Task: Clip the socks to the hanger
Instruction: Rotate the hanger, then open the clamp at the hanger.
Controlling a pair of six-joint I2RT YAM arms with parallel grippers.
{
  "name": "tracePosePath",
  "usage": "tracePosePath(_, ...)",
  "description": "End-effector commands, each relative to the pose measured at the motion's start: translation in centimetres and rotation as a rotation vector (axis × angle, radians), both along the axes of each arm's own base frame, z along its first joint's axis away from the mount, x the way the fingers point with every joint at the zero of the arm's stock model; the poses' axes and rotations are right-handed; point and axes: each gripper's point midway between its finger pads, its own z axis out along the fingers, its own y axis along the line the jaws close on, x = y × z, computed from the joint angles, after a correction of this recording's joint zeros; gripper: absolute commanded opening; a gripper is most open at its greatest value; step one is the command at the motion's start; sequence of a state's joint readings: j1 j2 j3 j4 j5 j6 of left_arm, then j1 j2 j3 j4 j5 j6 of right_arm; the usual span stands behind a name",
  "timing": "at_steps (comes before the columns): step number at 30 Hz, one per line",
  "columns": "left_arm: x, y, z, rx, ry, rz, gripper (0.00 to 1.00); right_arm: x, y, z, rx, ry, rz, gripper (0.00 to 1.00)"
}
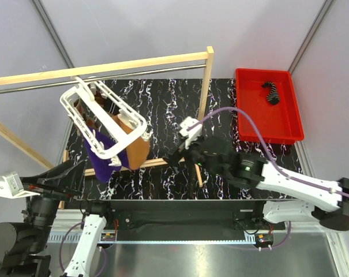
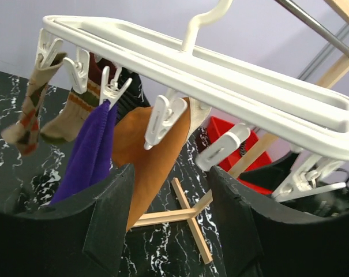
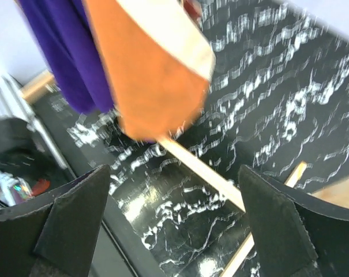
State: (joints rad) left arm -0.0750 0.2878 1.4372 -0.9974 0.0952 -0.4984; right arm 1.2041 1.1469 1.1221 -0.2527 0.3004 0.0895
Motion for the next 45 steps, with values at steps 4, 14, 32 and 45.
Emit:
tracePosePath(4, 0.0, -2.1, 1.9, -0.008, -0.058, -0.115, 0.57, -3.8, -3.2, 8.2, 0.259, -0.204, 0.184, 0.98)
tracePosePath(14, -1.3, -5.3, 2.4, -0.043, -0.104, -0.318, 0.54, -10.2, 1.0, 15.3, 0.473, -0.333, 0.607, 0.82)
tracePosePath(32, -2.1, -3.7, 1.9, -0.019, -0.085, -0.22, 0.56, -5.9, 8.3, 17.4, 0.571, -0.361, 0.516, 0.72)
tracePosePath(45, -2.4, -3.7, 1.8, -0.013, -0.086, -0.222, 0.56, -5.1, 9.8, 18.0, 0.631, -0.364, 0.498, 0.6)
